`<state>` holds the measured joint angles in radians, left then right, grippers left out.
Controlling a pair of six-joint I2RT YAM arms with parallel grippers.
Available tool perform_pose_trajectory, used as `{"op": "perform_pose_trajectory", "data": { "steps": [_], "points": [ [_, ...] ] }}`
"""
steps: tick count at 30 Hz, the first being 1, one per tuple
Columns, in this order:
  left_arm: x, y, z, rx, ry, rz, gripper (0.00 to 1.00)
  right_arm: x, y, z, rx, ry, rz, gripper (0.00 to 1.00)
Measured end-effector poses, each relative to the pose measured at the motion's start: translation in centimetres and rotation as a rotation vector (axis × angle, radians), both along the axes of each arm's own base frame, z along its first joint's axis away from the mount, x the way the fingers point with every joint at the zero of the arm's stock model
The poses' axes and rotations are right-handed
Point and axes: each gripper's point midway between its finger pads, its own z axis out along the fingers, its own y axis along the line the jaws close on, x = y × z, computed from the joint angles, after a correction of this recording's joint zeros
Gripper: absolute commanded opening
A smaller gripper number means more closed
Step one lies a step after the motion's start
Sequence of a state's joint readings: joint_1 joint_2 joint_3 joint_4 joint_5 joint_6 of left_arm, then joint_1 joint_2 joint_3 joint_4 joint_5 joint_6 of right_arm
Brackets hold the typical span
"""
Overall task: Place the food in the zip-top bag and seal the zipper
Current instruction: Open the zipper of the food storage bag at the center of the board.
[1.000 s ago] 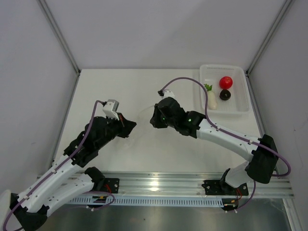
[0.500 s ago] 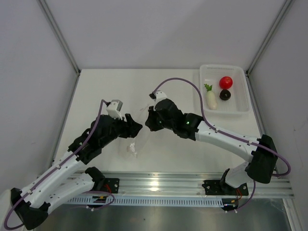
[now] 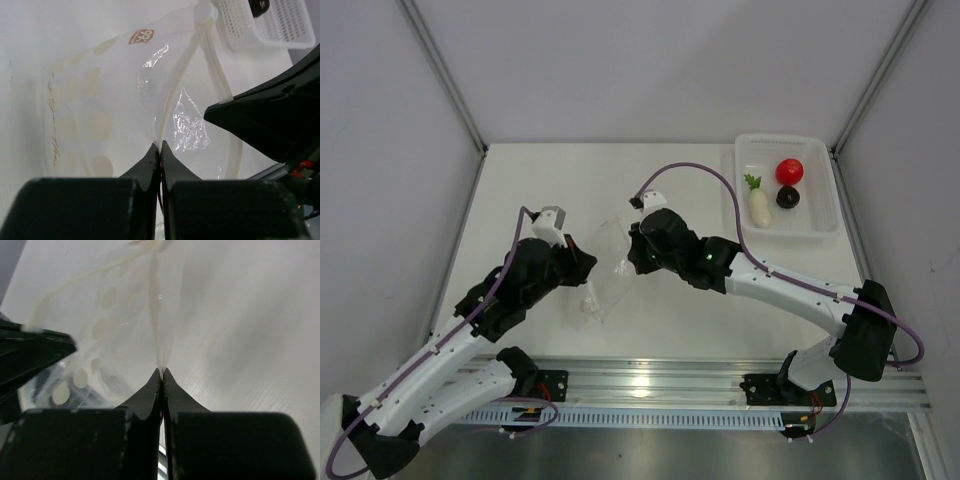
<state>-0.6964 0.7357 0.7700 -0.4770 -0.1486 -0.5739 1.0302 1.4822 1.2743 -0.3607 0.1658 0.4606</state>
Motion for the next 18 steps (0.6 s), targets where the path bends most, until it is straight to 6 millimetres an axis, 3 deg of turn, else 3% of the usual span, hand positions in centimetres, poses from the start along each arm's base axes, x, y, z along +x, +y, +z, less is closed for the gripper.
{"op": "perform_pose_trajectory", "data": {
  "steps": [5,12,18],
  "points": [
    [-0.3,1.2,2.0,-0.046,-0.034,0.059,0.01,1.1,-1.5,-1.9,-0.096,-0.012,-0.074,0.00],
    [-1.1,1.6,2.6,-0.078,-0.040,0.059,0.00,1.9,-2.9,-5.5,-0.172,0.037,-0.121,0.00],
    [-1.8,1.7,1.8,-0.070,-0.014,0.042,0.01,1.7,-2.8,-5.8,-0.166,0.052,-0.128,0.00]
  ]
}}
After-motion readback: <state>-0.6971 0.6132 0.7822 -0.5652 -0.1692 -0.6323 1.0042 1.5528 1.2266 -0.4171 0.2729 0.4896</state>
